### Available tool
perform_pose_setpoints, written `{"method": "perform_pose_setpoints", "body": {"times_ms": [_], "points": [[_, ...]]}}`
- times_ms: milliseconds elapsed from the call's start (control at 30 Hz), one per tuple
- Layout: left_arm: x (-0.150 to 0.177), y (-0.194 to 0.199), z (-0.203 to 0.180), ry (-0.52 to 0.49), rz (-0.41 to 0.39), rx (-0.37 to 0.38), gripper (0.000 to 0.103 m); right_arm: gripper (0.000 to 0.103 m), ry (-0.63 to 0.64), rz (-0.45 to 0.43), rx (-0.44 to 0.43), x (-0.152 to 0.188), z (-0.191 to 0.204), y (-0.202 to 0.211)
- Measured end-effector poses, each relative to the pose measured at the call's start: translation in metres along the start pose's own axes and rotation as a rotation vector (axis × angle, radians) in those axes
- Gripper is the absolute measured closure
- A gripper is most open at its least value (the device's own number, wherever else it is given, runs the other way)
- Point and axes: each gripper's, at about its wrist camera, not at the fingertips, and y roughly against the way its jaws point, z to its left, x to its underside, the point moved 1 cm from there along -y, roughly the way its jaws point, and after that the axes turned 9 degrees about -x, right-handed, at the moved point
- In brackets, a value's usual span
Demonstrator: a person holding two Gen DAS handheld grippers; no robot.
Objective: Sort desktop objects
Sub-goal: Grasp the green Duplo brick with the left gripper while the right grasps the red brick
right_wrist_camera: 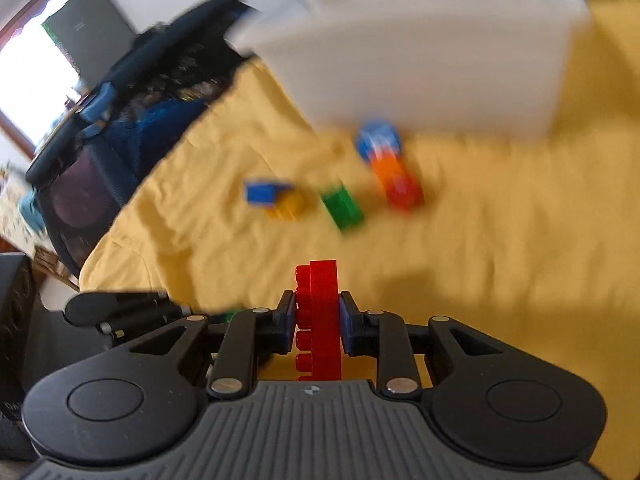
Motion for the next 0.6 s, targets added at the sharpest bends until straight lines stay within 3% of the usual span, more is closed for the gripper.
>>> {"method": "perform_pose_setpoints", "body": {"times_ms": [67,100,133,200,267,367,467,533,600], "points": [[0.001,0.001,-0.002,-0.013,-0.002,-0.013,0.066,0.076,-0.041,-0.004,0.018,0.008,-0.008,-0.004],[0.002,0.001,-0.002,-0.017,-0.001,-0.018,0.066,0.069,-0.038,-0.018,0.042,0.01,-0.01,-0.003],[0.002,0.002,-0.002,-0.02,0.002,-0.023,0.065,0.055,-0.008,-0.039,0.076,0.012,-0.007,0.0],[0.003,0.005,-0.002,-0.015,0.011,-0.034,0.065,0.048,0.084,-0.063,0.167,0.017,0.001,0.007],[0.004,0.009,0.0,-0.005,0.014,-0.038,0.065,0.049,0.148,-0.078,0.227,0.019,0.011,0.015],[0.007,0.009,0.0,0.007,0.025,-0.036,0.065,0.049,0.172,-0.106,0.242,0.025,0.02,0.025],[0.006,0.008,-0.002,0.008,0.024,-0.043,0.068,0.051,0.241,-0.107,0.293,0.033,0.032,0.012],[0.007,0.008,-0.002,0.01,0.02,-0.04,0.069,0.066,0.253,-0.073,0.342,0.04,0.032,-0.004],[0.007,0.01,0.0,0.026,0.012,-0.017,0.069,0.066,0.265,-0.052,0.357,0.047,0.029,-0.015]]}}
